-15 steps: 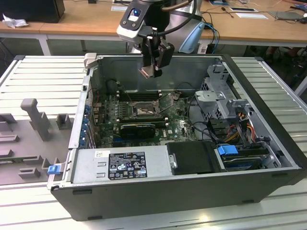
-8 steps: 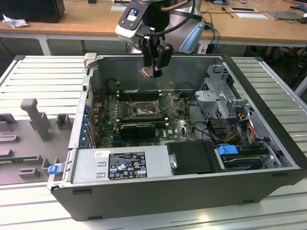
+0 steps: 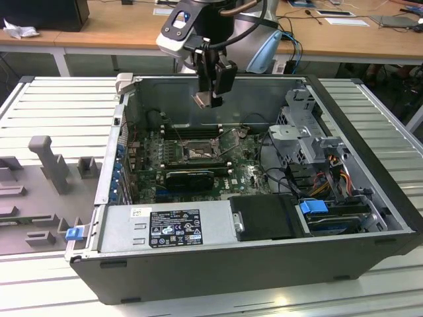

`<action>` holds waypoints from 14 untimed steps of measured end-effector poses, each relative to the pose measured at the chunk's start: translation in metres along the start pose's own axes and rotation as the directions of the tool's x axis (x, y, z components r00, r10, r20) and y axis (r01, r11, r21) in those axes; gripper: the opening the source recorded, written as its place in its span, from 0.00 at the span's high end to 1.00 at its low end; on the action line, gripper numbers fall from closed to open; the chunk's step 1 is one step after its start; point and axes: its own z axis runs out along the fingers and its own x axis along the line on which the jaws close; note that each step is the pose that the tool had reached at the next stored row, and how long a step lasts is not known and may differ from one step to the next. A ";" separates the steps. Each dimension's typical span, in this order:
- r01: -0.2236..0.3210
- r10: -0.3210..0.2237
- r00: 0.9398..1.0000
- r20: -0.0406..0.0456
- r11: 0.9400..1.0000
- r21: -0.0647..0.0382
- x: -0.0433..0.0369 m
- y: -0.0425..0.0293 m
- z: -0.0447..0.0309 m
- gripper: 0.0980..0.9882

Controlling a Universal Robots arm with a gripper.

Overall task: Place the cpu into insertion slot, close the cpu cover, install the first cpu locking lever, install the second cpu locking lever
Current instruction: 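Place the cpu into insertion slot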

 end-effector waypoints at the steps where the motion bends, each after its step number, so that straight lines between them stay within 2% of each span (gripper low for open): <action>1: -0.008 0.008 1.000 0.001 1.000 0.000 0.0000 0.0000 0.0001 0.52; 7: -0.044 0.044 0.999 0.004 0.999 -0.001 0.0000 0.0000 0.0002 0.52; 14: -0.115 0.115 0.993 0.010 0.993 -0.003 0.0000 -0.0001 0.0009 0.52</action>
